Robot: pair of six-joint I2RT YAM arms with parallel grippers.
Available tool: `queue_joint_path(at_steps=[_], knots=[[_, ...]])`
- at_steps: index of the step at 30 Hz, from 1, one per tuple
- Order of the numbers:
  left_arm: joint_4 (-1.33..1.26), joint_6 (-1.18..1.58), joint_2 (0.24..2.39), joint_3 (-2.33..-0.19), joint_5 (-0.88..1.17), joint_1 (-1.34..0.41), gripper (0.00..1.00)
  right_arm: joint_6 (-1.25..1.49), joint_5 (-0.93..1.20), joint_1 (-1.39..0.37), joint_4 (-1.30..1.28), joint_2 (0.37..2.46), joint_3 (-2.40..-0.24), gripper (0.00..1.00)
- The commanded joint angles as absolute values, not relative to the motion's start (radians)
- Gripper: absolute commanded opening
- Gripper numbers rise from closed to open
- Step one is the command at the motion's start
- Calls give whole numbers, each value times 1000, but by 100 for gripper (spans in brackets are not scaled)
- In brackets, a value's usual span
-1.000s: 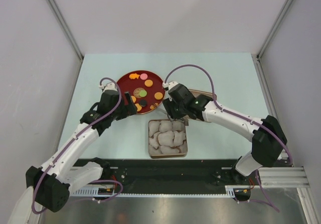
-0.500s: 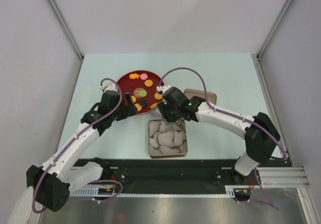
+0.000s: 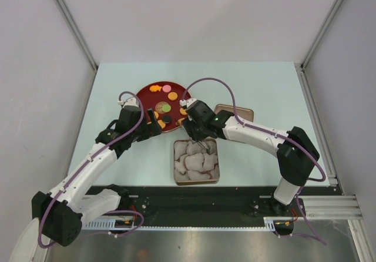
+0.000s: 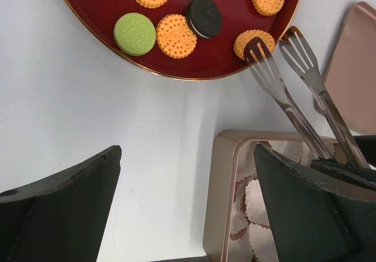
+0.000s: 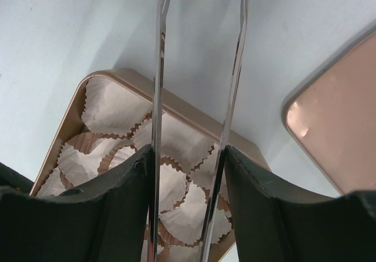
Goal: Pack the cookies
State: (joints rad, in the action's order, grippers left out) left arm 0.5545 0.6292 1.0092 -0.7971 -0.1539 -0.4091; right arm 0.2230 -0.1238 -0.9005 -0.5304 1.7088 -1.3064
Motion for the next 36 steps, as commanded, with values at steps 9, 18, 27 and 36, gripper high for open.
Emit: queue_joint_path(at_steps=[9,18,27,36], knots=[[526,629,1011,-788,-146,-403,100,202,-91,-903,-492,1733,-1402,42],[525,627,1014,-790,-141,-403,100,199,-103,-899,-500,1730,-1417,41],[523,629,1014,-785,-143,-403,99,198,-92,-877,-502,1778,-1459,50],[523,627,1017,-787,-137,-403,100,207,-54,-838,-500,1848,-1503,52]])
